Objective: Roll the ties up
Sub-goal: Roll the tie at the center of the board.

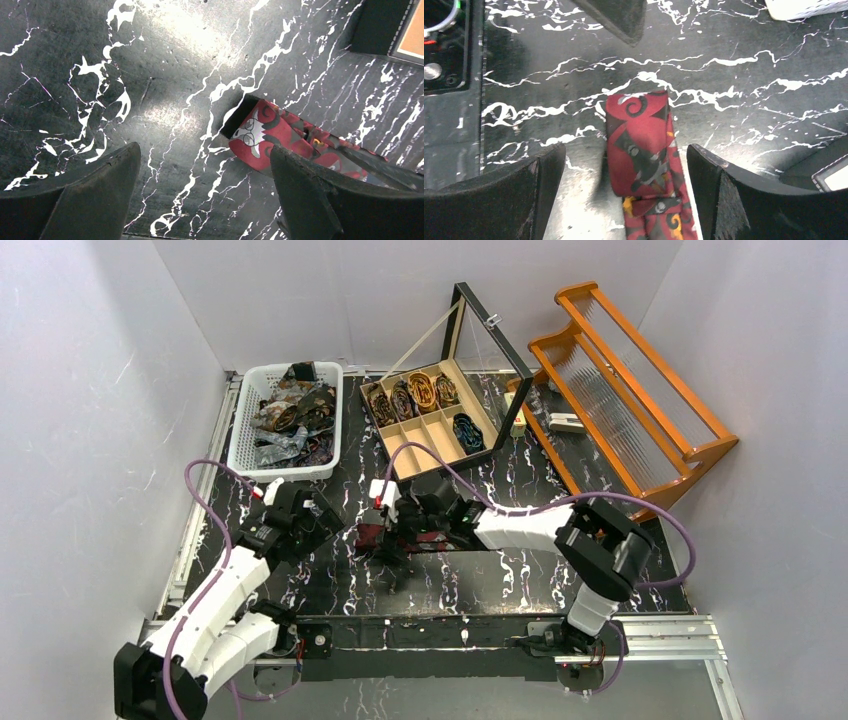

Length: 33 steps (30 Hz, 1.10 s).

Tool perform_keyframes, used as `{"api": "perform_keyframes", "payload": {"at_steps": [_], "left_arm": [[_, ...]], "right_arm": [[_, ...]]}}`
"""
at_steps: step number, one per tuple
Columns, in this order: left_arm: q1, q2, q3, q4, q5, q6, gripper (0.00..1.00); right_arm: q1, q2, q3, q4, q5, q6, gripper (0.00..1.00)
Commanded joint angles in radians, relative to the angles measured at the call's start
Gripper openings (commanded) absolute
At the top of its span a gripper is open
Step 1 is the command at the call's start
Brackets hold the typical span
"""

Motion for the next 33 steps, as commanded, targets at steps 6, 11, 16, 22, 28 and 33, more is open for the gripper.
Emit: {"api": "perform_keyframes", "payload": {"at_steps": [6, 11, 16, 22, 28, 33], "left_arm": [[0.012, -0.075, -0.029, -0.047, 0.024, -0.017, 0.98], [0.012, -0.094, -0.037, -0.047, 0.031, -0.017, 0.98], [0.012, -0.106, -0.045, -0.047, 0.036, -0.017, 0.98], [0.012, -0.119, -0.048, -0.053, 0.034, -0.017, 0.98], [0.013, -0.136, -0.063, -0.055, 0.039, -0.029, 0.98], [0.012, -0.160, -0.086, -0.048, 0.052, -0.043, 0.98]], "right_arm": [[0.012, 0.103, 0.133, -0.039, 0.003, -0.089, 0.99], [0.019, 0.148, 0.154, -0.048, 0.010, -0.098, 0.99], [0.019, 0.212, 0.195, -0.065, 0.024, -0.122, 0.99], [0.019, 0.289, 0.238, -0.131, 0.002, -0.184, 0.99], [0.019, 0.334, 0.235, -0.171, -0.010, -0.204, 0.81], [0.029, 0.326, 0.215, -0.235, -0.052, -0.224, 0.65]]}}
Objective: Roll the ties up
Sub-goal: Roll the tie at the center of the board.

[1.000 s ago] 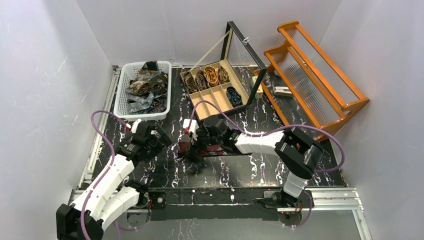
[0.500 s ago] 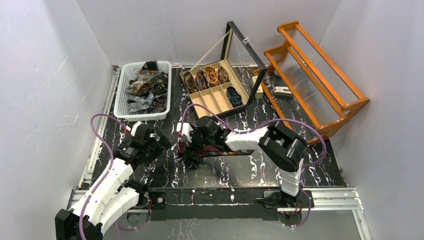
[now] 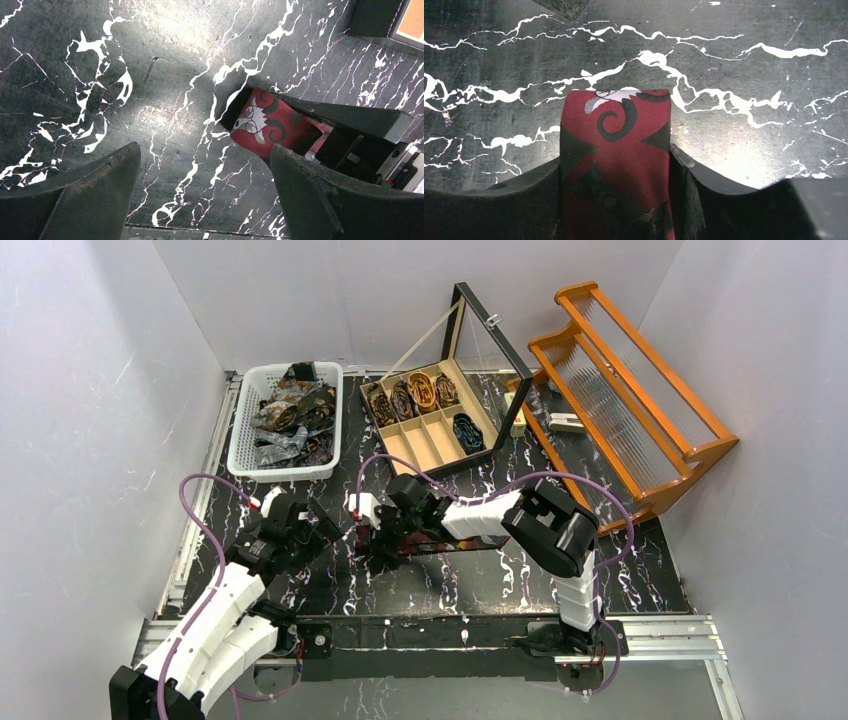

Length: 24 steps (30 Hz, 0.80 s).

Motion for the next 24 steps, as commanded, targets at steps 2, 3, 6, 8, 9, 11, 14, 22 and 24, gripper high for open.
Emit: {"api": "perform_keyframes", "payload": {"at_steps": [2, 3, 6, 8, 9, 11, 14, 22, 24], "left_arm": [[0.007, -0.031, -0.035, -0.019, 0.018, -0.021, 0.98], [0.007, -0.034, -0.040, -0.019, 0.020, -0.026, 0.98], [0.007, -0.040, -0.059, -0.011, 0.040, -0.036, 0.98], [0.007, -0.046, -0.073, 0.006, 0.064, -0.043, 0.98], [0.007, -0.048, -0.081, 0.013, 0.072, -0.045, 0.98], [0.007, -0.054, -0.089, 0.017, 0.082, -0.049, 0.98], [0.007, -0.067, -0.101, 0.037, 0.108, -0.035, 0.98], [0.007, -0.058, -0.105, 0.068, 0.131, -0.007, 0.98], [0.007, -0.061, -0.098, 0.069, 0.128, -0.008, 0.98]], "right_arm": [[0.028, 0.003, -0.044, -0.100, -0.038, -0.055, 0.60], [0.033, -0.009, -0.061, -0.100, -0.049, -0.062, 0.59], [0.045, -0.037, -0.103, -0.106, -0.079, -0.086, 0.57], [0.051, -0.050, -0.116, -0.132, -0.094, -0.109, 0.57], [0.055, -0.053, -0.118, -0.147, -0.097, -0.120, 0.57], [0.054, -0.055, -0.113, -0.189, -0.114, -0.154, 0.58], [0.057, -0.057, -0.099, -0.236, -0.110, -0.186, 0.63], [0.059, -0.164, -0.045, -0.260, -0.031, -0.131, 0.94], [0.058, -0.224, -0.058, -0.227, -0.011, -0.101, 0.97]]}}
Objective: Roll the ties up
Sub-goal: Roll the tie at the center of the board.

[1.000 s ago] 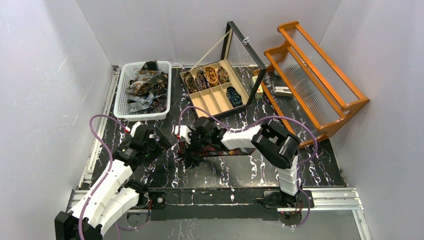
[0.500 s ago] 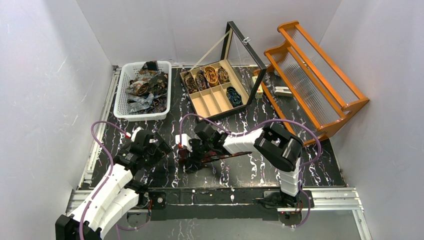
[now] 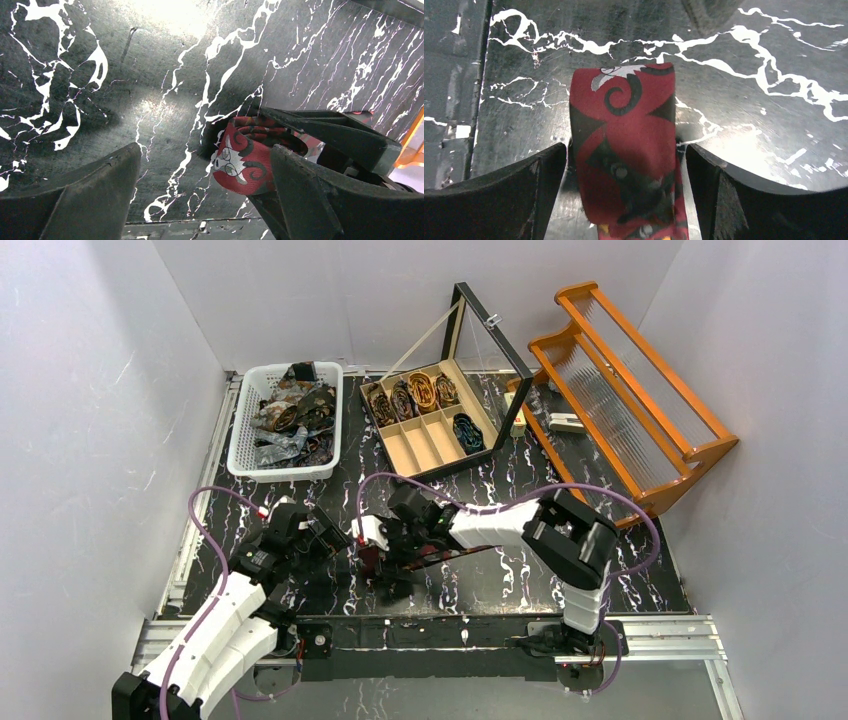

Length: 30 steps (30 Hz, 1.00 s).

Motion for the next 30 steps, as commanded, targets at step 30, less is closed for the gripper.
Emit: {"api": "perform_keyframes", "payload": {"at_steps": [30], "left_arm": [[0.007, -0.029, -0.051, 0.071, 0.092, 0.018, 0.98]], "right_arm": [[-0.125, -0.245, -0.066, -0.130, 0.209, 1.318, 0.59]]}}
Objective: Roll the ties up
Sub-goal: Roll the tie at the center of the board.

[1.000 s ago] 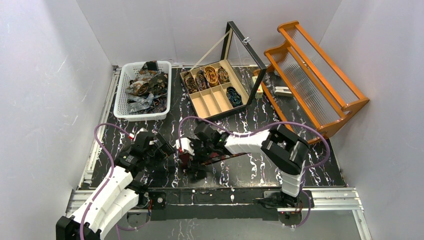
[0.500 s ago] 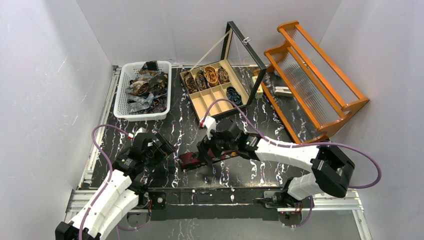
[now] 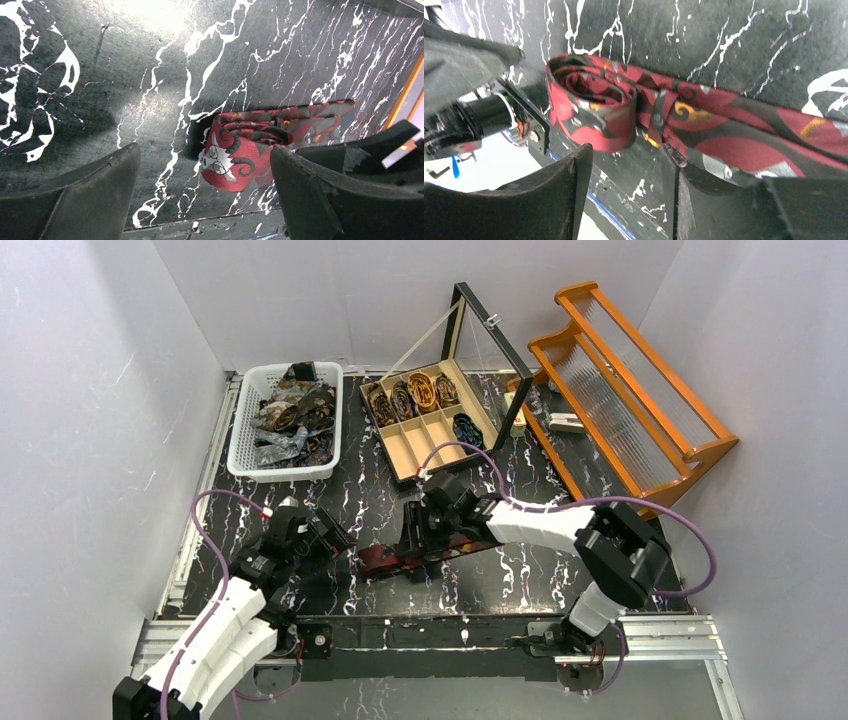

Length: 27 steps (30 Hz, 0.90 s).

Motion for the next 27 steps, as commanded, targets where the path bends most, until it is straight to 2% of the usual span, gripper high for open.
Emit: {"api": "perform_keyframes", "payload": {"at_steps": [1, 12, 21, 27], "left_arm": [[0.007, 0.010, -0.010, 0.003, 0.041, 0.022, 0.98], [0.007, 0.047, -0.014, 0.026, 0.072, 0.037, 0.95], [0.007, 0.057, -0.031, 0.052, 0.106, 0.041, 0.93], [0.007, 0.067, -0.056, 0.099, 0.159, 0.050, 0.87]], "right_arm": [[-0.011, 0.051, 0.096, 0.003, -0.026, 0.048, 0.59], [-0.027, 0.131, 0.136, 0.013, -0.070, 0.043, 0.52], [-0.042, 0.193, 0.135, -0.003, -0.100, 0.037, 0.41], [-0.044, 0.207, 0.116, -0.001, -0.121, 0.043, 0.38]]}}
